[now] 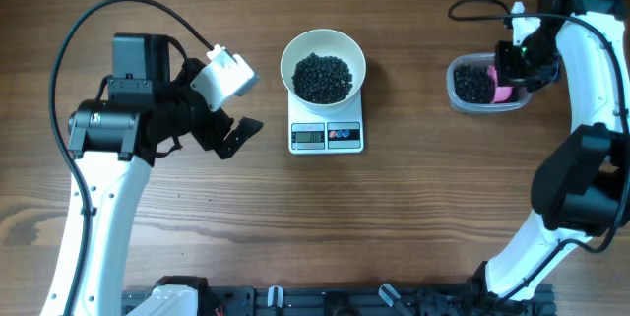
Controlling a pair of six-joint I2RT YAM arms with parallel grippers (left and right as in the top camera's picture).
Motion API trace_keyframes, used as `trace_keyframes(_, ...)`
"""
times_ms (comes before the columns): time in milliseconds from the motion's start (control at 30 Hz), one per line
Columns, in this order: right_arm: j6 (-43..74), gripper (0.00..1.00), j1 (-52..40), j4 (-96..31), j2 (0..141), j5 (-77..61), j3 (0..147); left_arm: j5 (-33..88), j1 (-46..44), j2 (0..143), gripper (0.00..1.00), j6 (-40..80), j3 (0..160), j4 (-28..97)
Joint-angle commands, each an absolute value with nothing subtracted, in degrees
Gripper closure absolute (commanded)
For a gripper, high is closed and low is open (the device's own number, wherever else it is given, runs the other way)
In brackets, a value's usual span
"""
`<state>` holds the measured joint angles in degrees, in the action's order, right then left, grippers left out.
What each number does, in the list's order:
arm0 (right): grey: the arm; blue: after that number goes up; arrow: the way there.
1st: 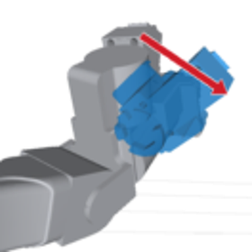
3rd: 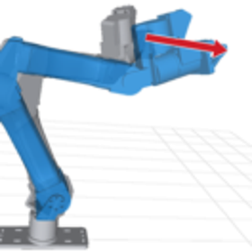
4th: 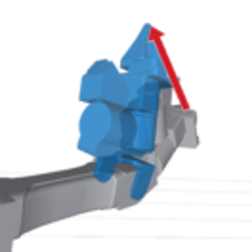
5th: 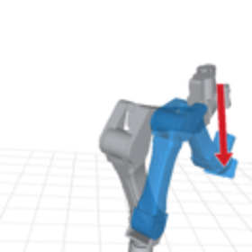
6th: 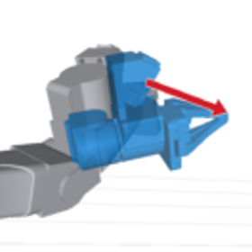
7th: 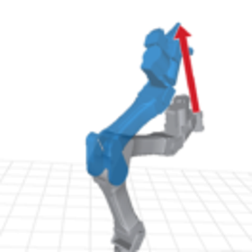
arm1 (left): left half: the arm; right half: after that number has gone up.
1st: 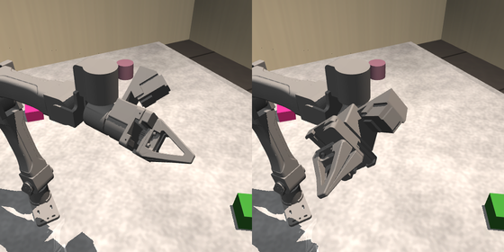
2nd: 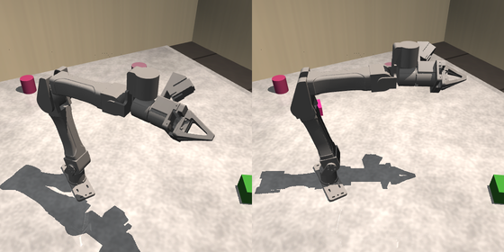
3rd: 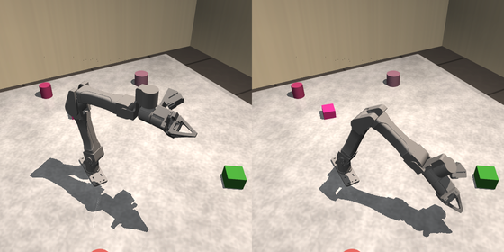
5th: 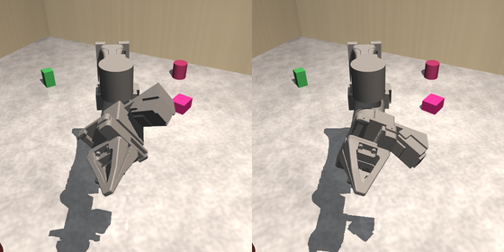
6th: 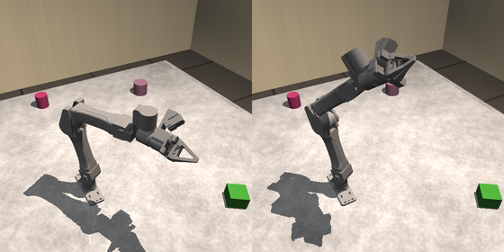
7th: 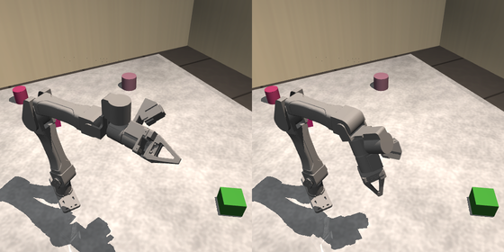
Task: Scoop item into bowl and weigh 150g on scale
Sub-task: 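Dip the pink scoop into the black beans with the right gripper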
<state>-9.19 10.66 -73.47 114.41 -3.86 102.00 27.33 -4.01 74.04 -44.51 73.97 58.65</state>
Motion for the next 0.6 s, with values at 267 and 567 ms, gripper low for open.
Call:
trace_keyframes(267, -12.0, 0.96, 10.9, -73.8, 115.0, -21.5, 101.2, 27.6, -4.0, 74.3, 0.0, -44.2, 73.5, 58.5)
trace_keyframes(567, -11.9, 0.96, 12.9, -76.6, 115.0, -22.8, 101.2, 27.6, -4.0, 74.3, 0.0, -44.2, 73.5, 58.5)
